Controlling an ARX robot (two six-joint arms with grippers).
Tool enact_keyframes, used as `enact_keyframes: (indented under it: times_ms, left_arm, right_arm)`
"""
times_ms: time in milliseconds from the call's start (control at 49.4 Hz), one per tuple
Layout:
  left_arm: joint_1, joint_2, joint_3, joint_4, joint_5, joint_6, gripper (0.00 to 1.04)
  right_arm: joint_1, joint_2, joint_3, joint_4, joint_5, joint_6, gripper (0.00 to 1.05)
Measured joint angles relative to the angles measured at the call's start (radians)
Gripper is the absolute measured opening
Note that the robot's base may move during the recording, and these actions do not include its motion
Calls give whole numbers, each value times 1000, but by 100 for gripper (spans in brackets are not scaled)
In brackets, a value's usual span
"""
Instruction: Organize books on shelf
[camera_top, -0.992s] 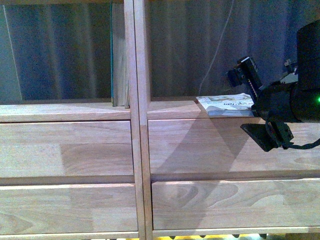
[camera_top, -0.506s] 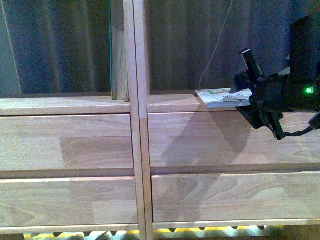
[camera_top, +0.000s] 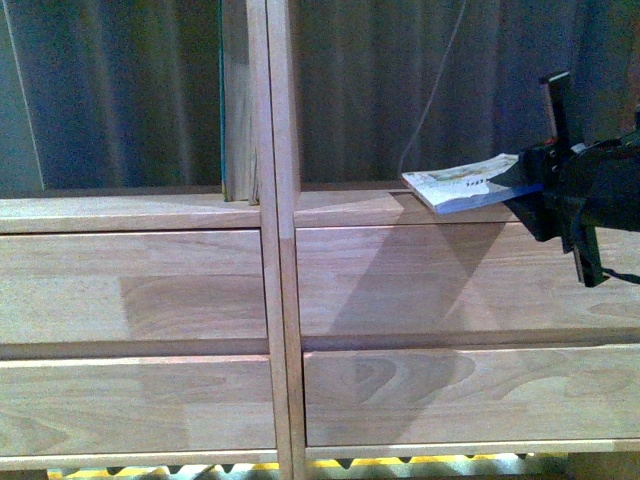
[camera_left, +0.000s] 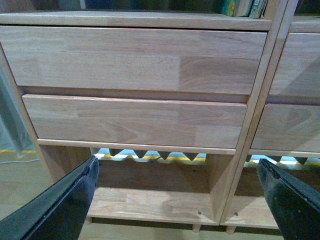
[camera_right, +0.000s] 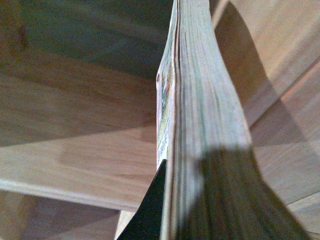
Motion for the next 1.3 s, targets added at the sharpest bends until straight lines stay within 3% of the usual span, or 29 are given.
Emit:
enact_keyframes:
  times_ms: [223,385,547,688,951,1296]
  left_arm:
    - [209,410,162,356,233,-86,98]
    - [241,785,387,529,350,-141,98]
    - [183,1050,607,615,404,-285,98]
    - [79,1217,740,700,440,-430,98]
    - [-67,1456,932,812,426,-578,98]
    - [-98,1601,1135,871,443,-765,98]
  right_arm:
    - [-2,-146,-54,54,-103,-24,7]
    - [13,-221,-121,116,-158,-73,7]
    - [61,-224,-147,205,-209,-146,7]
    - [98,-213,-146,247,-237,-182,7]
    - [158,-141,-100,237,-224,-198,7]
    - [253,-57,50,214,-203,-194,7]
